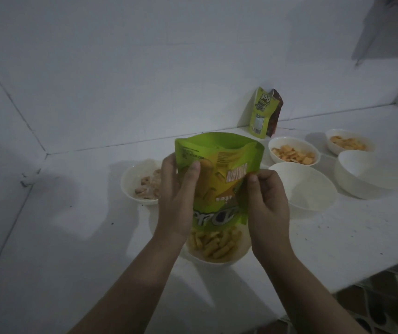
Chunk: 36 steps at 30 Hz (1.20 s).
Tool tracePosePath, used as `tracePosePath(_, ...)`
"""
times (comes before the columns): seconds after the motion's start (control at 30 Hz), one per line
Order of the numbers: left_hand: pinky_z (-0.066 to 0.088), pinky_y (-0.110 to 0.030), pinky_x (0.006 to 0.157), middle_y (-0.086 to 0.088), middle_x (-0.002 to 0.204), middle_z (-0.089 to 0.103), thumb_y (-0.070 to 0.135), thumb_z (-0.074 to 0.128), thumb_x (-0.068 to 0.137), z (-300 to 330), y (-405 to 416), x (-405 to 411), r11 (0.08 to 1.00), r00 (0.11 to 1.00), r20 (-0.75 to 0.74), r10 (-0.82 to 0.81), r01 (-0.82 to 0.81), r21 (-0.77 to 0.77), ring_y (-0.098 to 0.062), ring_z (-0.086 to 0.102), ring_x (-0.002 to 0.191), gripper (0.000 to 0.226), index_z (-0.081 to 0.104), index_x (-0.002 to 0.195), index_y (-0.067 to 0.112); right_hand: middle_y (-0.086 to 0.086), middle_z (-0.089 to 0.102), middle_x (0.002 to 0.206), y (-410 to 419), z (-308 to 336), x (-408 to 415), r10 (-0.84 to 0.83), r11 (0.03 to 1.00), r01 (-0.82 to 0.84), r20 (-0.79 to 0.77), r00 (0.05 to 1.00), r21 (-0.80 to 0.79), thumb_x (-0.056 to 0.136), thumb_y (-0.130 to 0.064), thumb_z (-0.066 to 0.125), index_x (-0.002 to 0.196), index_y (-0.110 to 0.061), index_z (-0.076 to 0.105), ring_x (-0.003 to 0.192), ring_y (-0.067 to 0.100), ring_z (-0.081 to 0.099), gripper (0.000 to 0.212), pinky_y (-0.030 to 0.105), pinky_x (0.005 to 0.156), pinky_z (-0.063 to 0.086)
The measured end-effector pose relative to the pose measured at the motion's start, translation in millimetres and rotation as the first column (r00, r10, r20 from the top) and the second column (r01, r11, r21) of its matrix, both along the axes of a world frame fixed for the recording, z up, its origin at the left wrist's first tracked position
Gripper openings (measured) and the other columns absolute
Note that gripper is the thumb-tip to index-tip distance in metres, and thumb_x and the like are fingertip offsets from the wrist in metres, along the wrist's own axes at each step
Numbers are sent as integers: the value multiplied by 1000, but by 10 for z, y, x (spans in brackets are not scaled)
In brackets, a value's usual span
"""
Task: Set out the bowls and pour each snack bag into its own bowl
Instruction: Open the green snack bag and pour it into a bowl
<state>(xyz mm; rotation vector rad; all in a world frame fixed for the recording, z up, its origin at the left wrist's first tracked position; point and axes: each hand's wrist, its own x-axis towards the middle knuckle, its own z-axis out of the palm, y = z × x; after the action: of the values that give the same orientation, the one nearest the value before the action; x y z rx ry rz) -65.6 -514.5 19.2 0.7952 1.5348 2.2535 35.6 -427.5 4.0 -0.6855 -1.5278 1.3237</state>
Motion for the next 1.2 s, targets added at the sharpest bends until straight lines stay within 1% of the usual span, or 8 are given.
tracePosePath(0.13,50,-13,77,15,109,69,44,57,89,-38,-35,6,999,1000,-3,27,-27,-32,2,64,102,36,58,118,23,9,68,91,8,14,6,13,999,-13,5,1000,51,101,-28,47,93,-23,56,88,31,65,13,49,73,54)
tracePosePath(0.23,51,-24,87,10,113,71,50,61,85,-19,-45,-60,996,996,45,-77,78,-34,-7,65,109,31,67,110,32,6,69,87,56,28,31,21,999,-23,34,999,46,102,-27,48,92,-20,56,84,28,65,14,42,70,53)
tracePosePath(0.37,53,-21,78,8,102,75,41,64,87,-11,-54,-36,991,993,43,-111,114,-68,-8,69,99,24,69,104,25,-4,72,82,54,78,79,108,992,-108,-6,994,-59,103,-22,49,101,-8,57,79,12,67,15,28,68,53)
tracePosePath(0.57,54,-22,75,11,96,75,45,55,84,-4,-117,-139,993,999,-17,47,-49,-110,-5,70,93,25,69,97,29,-15,76,101,111,230,111,319,939,-315,11,948,-138,87,-52,60,141,-29,42,98,5,72,62,22,74,59)
tracePosePath(0.67,54,-21,75,13,93,75,43,54,86,-19,-144,-136,993,997,-61,46,-52,-109,-4,70,90,23,70,95,30,-7,77,103,128,318,98,347,926,-345,-14,938,-152,80,-47,72,136,-28,51,97,11,73,63,24,75,59)
tracePosePath(0.87,55,-27,79,6,102,75,44,61,87,10,-183,-126,996,994,-96,-47,40,-77,-12,70,99,20,70,100,31,4,78,83,74,338,54,253,941,-280,-151,956,-191,76,-20,72,90,-7,72,78,19,75,19,27,66,58)
tracePosePath(1.0,58,-31,81,7,109,73,41,80,74,-1,-222,-212,958,962,-107,-252,232,-167,-13,69,103,31,65,101,47,10,76,93,98,434,57,194,943,-259,-284,939,-211,79,-19,71,99,-2,69,89,25,73,27,36,75,60)
tracePosePath(1.2,56,-30,84,15,103,74,42,67,81,-144,-250,-256,935,953,-258,-157,60,-350,-3,68,98,22,65,95,59,10,76,100,84,536,52,204,942,-271,-306,930,-197,77,-20,72,103,-6,70,93,25,73,29,35,75,59)
